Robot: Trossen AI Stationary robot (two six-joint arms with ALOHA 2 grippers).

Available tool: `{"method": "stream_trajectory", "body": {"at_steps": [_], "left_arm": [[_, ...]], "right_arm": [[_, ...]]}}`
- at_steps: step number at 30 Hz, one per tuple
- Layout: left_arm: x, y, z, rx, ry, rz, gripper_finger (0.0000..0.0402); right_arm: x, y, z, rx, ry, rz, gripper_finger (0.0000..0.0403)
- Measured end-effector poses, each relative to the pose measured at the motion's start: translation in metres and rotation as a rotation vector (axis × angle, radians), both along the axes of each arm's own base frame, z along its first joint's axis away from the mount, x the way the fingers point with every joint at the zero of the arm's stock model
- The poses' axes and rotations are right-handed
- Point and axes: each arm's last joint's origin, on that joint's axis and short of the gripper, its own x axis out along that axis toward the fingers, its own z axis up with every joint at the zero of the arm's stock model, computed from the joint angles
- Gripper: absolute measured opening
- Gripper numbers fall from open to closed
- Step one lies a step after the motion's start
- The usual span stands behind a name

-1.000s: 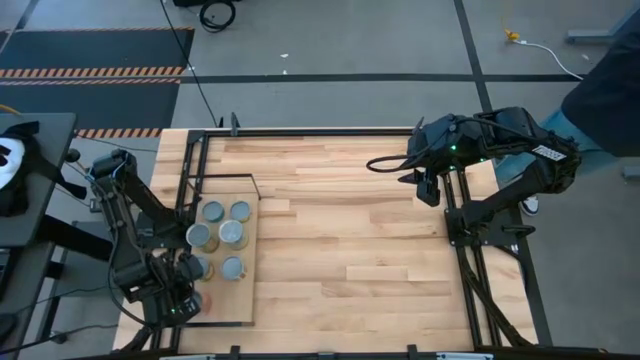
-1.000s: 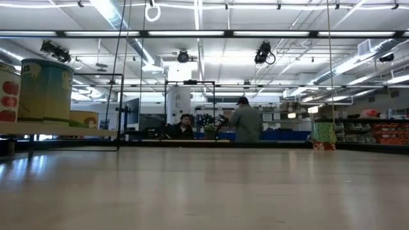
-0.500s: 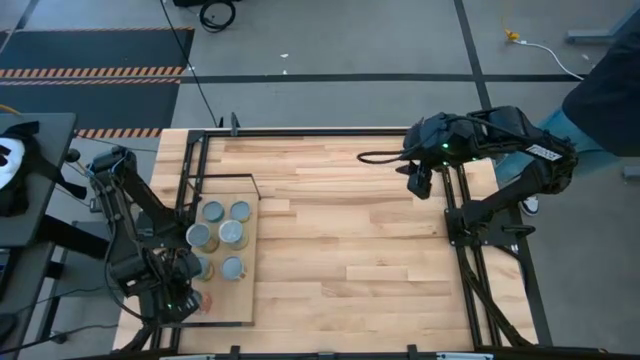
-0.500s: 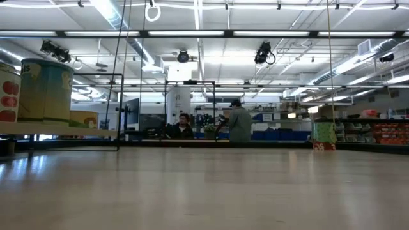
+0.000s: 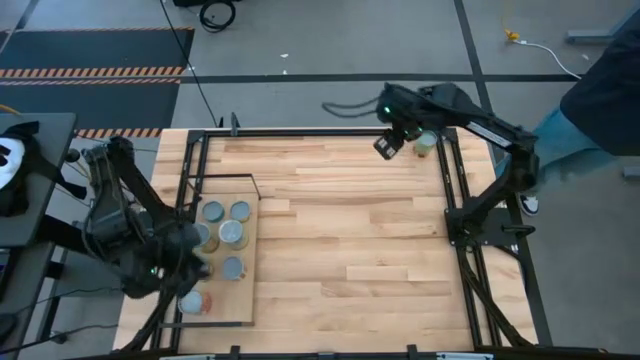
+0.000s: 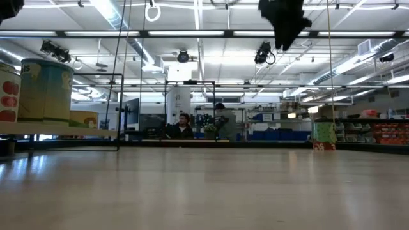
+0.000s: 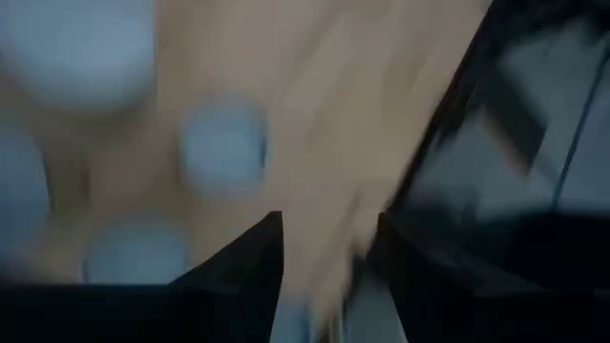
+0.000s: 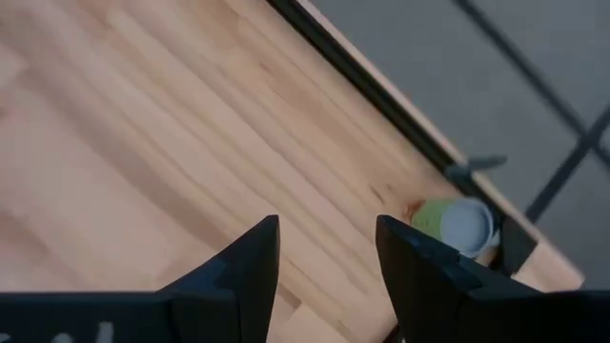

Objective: Pick and place cans onto a shelf
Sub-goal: Put the canned spaghetti sauce on the shelf

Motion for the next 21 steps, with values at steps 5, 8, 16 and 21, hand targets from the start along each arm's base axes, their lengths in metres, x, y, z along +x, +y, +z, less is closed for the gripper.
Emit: {"method": "stream_trajectory", "body": {"at_steps": [5,8,16,21], "left_arm": [[0.020,0.022,0.012,0.295,-0.335,0.155,0.0172],[0.036,0.034,0.014,0.435,-0.355,0.182,0.0172],[0.084,0.086,0.028,0.572,-0.349,0.217,0.0172],[0.110,0.126,0.046,0.648,-0.474,0.180,0.0172]], "right_arm": [[-0.004,-0.048,-0.041,0.100,0.073,-0.164,0.0198],[-0.014,-0.075,-0.071,0.116,0.084,-0.266,0.0214],[-0.050,-0.110,-0.137,0.194,0.110,-0.532,0.0216],[-0.074,-0.115,-0.164,0.251,0.185,-0.608,0.0206]]}}
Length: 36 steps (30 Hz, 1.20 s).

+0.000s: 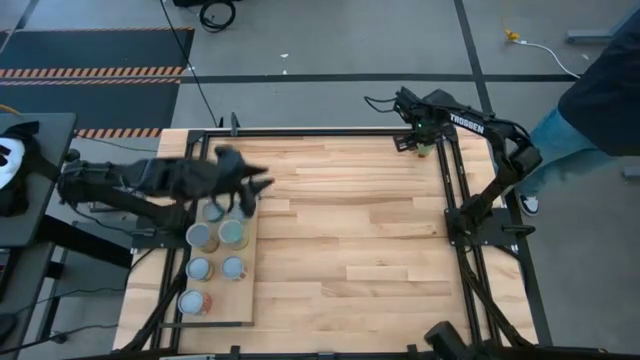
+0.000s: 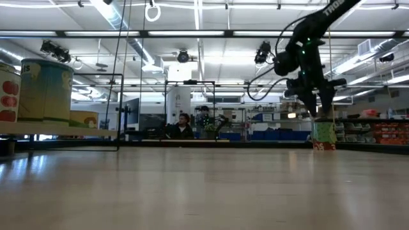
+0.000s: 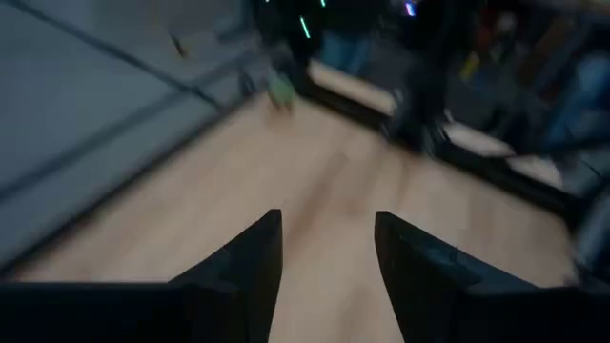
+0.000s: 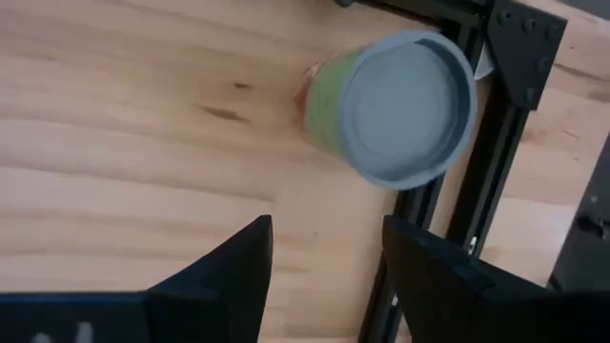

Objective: Pick and place cans onto a shelf
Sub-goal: Put the canned spaghetti sauce on the shelf

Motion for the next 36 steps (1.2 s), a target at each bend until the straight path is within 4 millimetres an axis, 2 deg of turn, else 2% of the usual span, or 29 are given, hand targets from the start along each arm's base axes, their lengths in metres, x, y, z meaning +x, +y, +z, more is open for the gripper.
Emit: {"method": "stream_trajectory", "body": {"at_steps": [6,10,16,22,29,33,36], "left_arm": [[0.006,0.051,0.015,0.090,-0.118,0.159,0.0172],[0.004,0.070,0.019,0.127,-0.141,0.101,0.0172],[0.006,0.090,0.014,0.126,-0.109,0.007,0.0172],[0.005,0.101,0.015,0.138,-0.112,0.064,0.0172],[0.000,0.104,0.017,0.161,-0.119,0.142,0.0172],[-0.006,0.095,0.023,0.158,-0.157,0.058,0.0172],[-0.011,0.085,0.028,0.139,-0.195,-0.081,0.0172]], "right_arm": [[-0.013,-0.013,-0.018,-0.056,-0.016,-0.014,0.0204],[-0.018,-0.023,-0.019,-0.110,-0.023,0.005,0.0203],[-0.020,-0.018,-0.030,-0.048,-0.026,0.110,0.0198],[-0.018,-0.019,-0.037,-0.100,-0.018,0.158,0.0166],[-0.018,-0.019,-0.042,-0.111,-0.010,0.201,0.0068],[-0.011,-0.013,-0.037,-0.105,-0.036,0.209,0.0013],[0.010,0.002,-0.025,-0.079,-0.067,0.319,0.0011]]}}
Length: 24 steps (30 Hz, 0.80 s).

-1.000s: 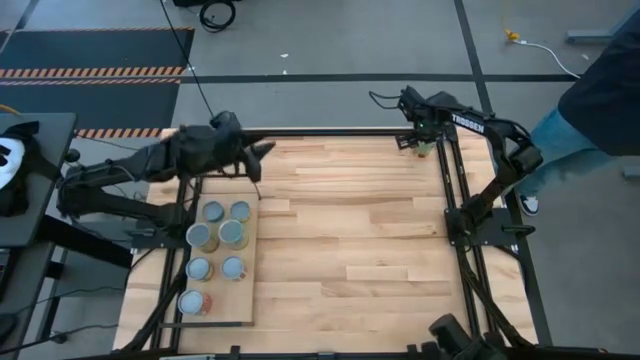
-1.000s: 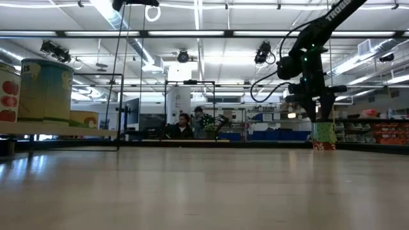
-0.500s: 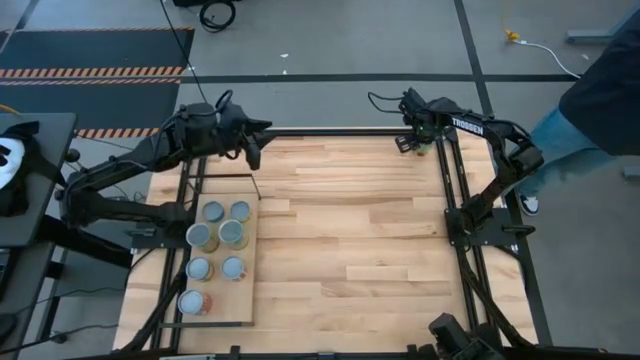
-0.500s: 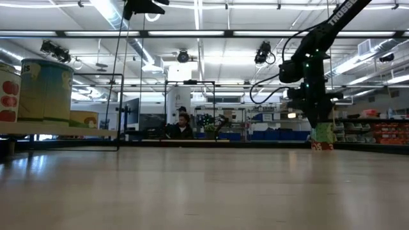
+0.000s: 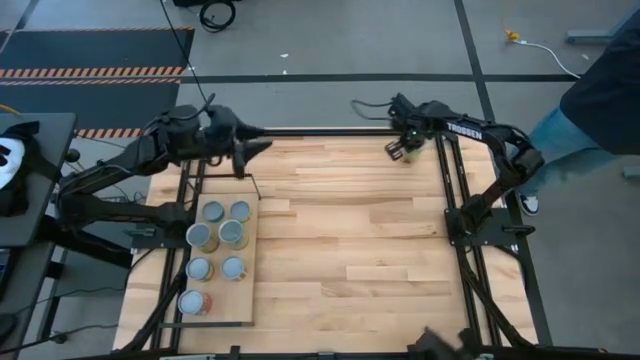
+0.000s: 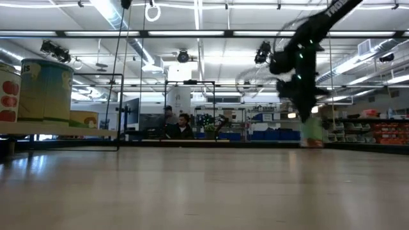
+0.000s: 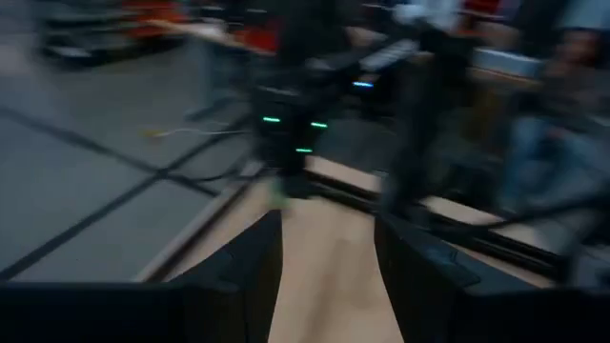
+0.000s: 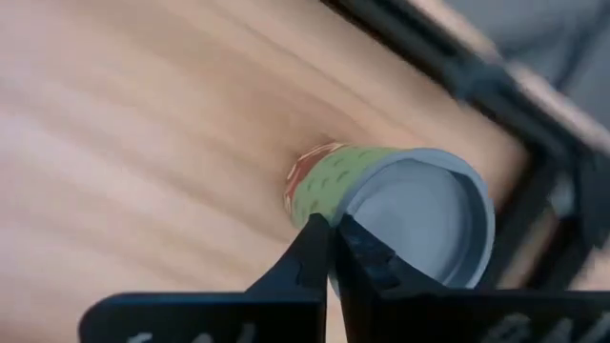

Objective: Pick and place cans onto a shelf
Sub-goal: Put the canned spaghetti sauce on the shelf

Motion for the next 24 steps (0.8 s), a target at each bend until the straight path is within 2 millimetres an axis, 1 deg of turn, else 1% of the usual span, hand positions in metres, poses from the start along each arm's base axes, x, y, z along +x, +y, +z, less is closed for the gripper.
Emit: {"method": "stream_trajectory", "body": {"at_steps": [2,5,8,10,12,14,18,21,24], "left_arm": [[-0.003,-0.007,0.002,-0.004,-0.014,-0.079,0.0172],[-0.006,-0.014,0.003,-0.018,-0.008,-0.157,0.0172],[-0.007,-0.022,-0.001,-0.055,0.022,-0.234,0.0172],[-0.007,-0.027,-0.005,-0.077,0.064,-0.296,0.0172],[-0.008,-0.031,-0.010,-0.088,0.116,-0.345,0.0172],[-0.013,-0.033,-0.015,-0.107,0.178,-0.350,0.0172],[-0.027,-0.037,-0.022,-0.143,0.284,-0.320,0.0172],[-0.041,-0.041,-0.018,-0.143,0.330,-0.296,0.0172],[-0.051,-0.044,-0.014,-0.135,0.323,-0.282,0.0172]], "right_arm": [[0.021,0.012,0.016,-0.024,-0.051,0.116,0.0011],[0.058,0.041,0.034,0.025,-0.186,0.364,0.0010],[0.098,0.085,0.054,0.020,-0.306,0.628,0.0010],[0.115,0.119,0.061,0.001,-0.315,0.776,0.0010],[0.128,0.153,0.066,-0.017,-0.323,0.898,0.0010],[0.139,0.186,0.068,-0.011,-0.342,0.973,0.0010],[0.159,0.246,0.061,0.029,-0.298,1.064,0.0010],[0.181,0.281,0.054,0.008,-0.232,1.163,0.0010],[0.204,0.310,0.035,-0.013,-0.129,1.309,0.0010]]}}
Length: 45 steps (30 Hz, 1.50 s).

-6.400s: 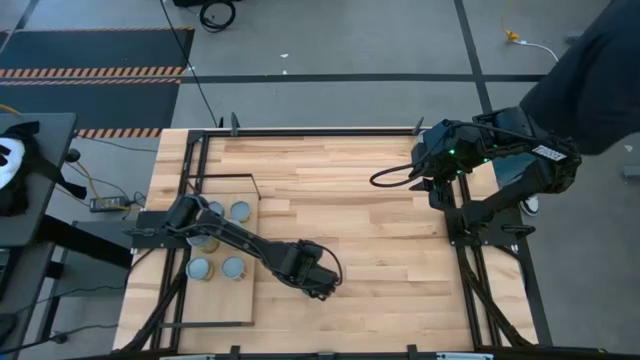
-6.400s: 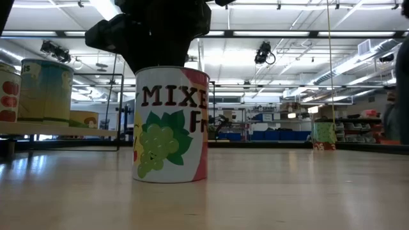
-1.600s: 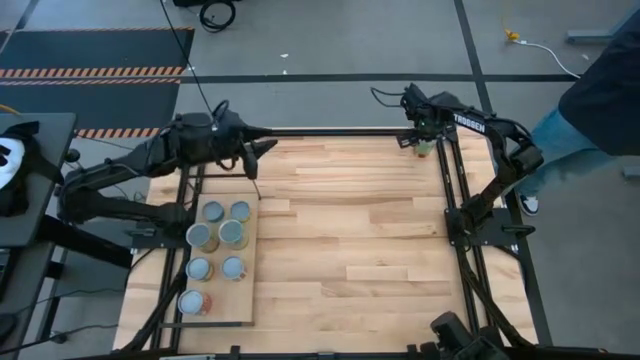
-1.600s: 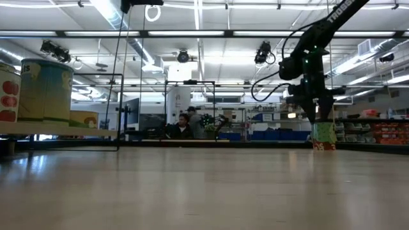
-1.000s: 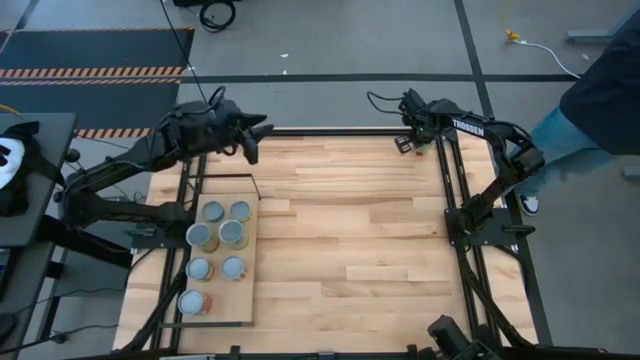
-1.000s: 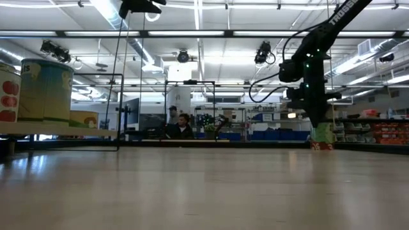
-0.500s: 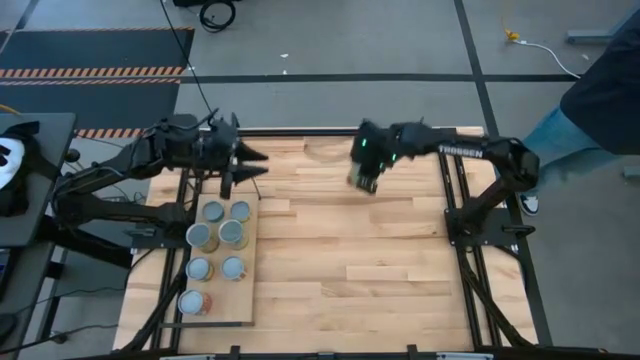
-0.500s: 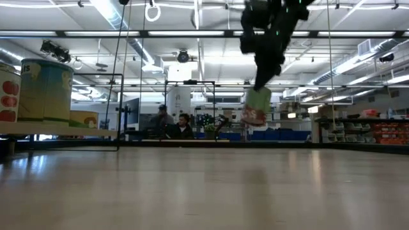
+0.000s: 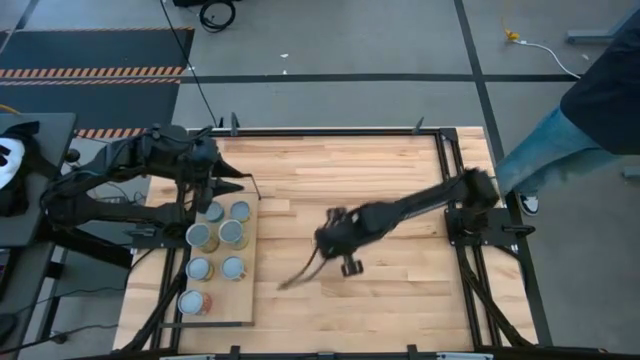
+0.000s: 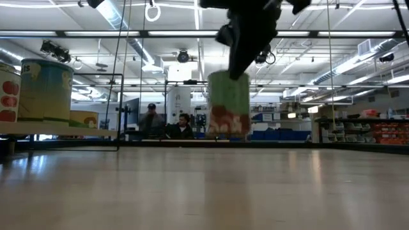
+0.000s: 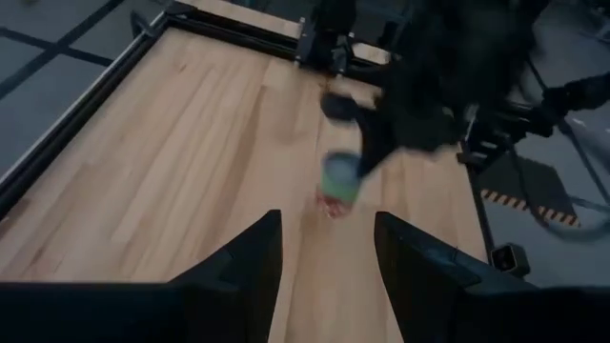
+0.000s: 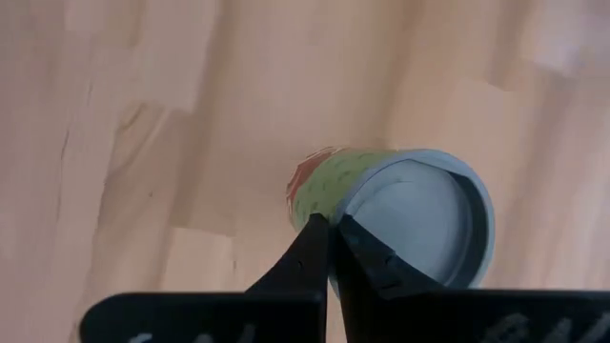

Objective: Pick and place cans onto a shelf
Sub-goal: Put the canned spaghetti sauce on the shelf

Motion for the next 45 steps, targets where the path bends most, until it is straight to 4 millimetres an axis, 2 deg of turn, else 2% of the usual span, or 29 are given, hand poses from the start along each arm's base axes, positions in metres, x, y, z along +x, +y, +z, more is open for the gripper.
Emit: {"method": "stream_trajectory", "body": {"at_steps": [3,6,10,15,19,25,28,32,37,41,45], "left_arm": [[-0.003,-0.001,0.001,-0.001,-0.008,0.002,0.0173],[-0.003,-0.001,0.000,-0.002,0.002,0.000,0.0187],[0.004,0.001,-0.002,-0.011,0.019,0.008,0.0226],[0.022,0.005,-0.011,-0.051,0.086,0.036,0.0272],[0.038,-0.003,-0.018,0.034,0.129,-0.112,0.0280],[0.069,-0.033,-0.028,0.090,0.144,-0.273,0.0286],[0.095,-0.048,-0.043,0.070,0.197,-0.321,0.0305],[0.135,-0.061,-0.076,0.015,0.315,-0.320,0.0336],[0.177,-0.068,-0.126,-0.001,0.451,-0.310,0.0368],[0.200,-0.073,-0.161,-0.007,0.527,-0.213,0.0374],[0.210,-0.084,-0.191,0.058,0.615,-0.130,0.0375]], "right_arm": [[0.019,0.020,-0.021,-0.051,0.052,0.107,0.0011],[0.029,0.032,-0.038,-0.075,0.093,0.162,0.0014],[0.035,0.039,-0.045,-0.119,0.099,0.208,0.0025],[0.034,0.040,-0.037,-0.166,0.062,0.223,0.0067],[0.023,0.038,-0.004,-0.119,-0.022,0.150,0.0117],[-0.019,0.045,0.053,-0.043,-0.080,0.096,0.0184],[-0.047,0.039,0.067,-0.077,-0.087,0.074,0.0210],[-0.091,0.022,0.064,-0.094,-0.064,0.018,0.0238],[-0.153,0.003,0.050,-0.081,-0.006,0.004,0.0262],[-0.191,-0.002,0.046,-0.045,-0.011,0.059,0.0267],[-0.212,-0.007,0.044,-0.031,-0.035,0.097,0.0264]]}}
